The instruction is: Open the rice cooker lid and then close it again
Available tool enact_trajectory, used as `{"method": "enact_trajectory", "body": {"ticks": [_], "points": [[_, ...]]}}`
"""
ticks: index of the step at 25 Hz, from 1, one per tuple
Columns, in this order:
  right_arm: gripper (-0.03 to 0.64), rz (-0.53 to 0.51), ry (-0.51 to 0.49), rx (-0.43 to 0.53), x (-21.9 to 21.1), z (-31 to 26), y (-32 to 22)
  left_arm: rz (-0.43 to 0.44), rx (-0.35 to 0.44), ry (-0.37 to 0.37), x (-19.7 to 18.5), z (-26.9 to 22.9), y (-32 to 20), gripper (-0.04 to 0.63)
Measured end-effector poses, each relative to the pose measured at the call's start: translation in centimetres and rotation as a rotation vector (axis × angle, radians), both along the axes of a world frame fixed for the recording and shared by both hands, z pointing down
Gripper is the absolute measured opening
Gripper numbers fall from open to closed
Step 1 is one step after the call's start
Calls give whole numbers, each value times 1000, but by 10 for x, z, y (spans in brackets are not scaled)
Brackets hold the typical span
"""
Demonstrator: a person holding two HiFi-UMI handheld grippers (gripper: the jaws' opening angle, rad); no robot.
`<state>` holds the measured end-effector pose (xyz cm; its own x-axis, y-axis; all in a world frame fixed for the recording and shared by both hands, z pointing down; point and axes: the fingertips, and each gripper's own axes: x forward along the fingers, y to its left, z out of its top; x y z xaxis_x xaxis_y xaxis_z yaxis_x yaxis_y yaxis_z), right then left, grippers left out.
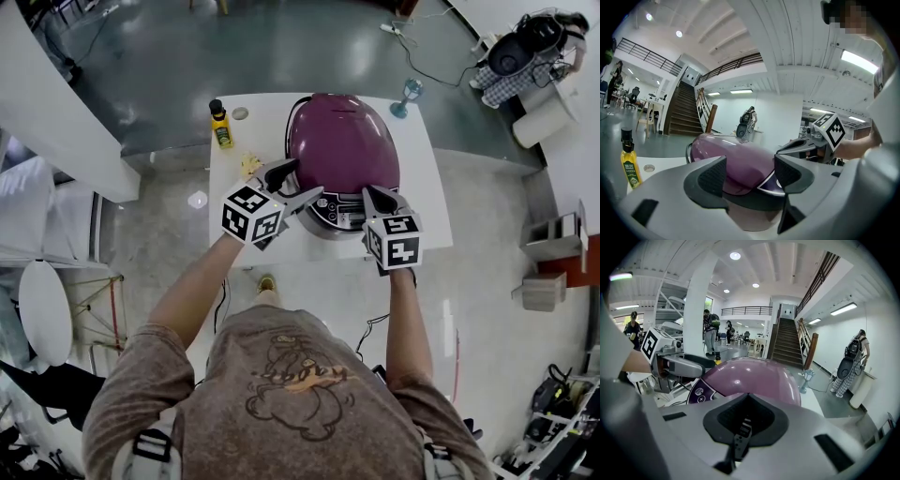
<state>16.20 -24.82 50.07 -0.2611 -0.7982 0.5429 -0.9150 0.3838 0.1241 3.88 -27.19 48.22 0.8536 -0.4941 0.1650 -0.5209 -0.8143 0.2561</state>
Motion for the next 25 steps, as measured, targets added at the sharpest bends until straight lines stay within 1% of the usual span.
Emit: {"method": "enact_trajectory", "body": {"ticks": [3,5,8,11,16,22,25], "points": [[3,-5,6,-9,-1,0,0,2,-2,2,0,0,0,339],[3,-5,-14,-6,0,0,0,3,-1,1,-1,0,0,338],[5,8,-61,17,0,-2,1,0,-6,4,-1,-2,0,337],[6,12,-83,52,-1,-3,1,0,-15,-1,-3,-2,-1,338],[6,13,-52,81,2,-2,2,3,-54,-7,0,-4,0,339],[6,37,-98,143,11,-25,19,-2,-21,-2,4,-24,13,339],[6,30,-126,160,12,-34,32,-4,-6,-8,5,-33,22,339]]}}
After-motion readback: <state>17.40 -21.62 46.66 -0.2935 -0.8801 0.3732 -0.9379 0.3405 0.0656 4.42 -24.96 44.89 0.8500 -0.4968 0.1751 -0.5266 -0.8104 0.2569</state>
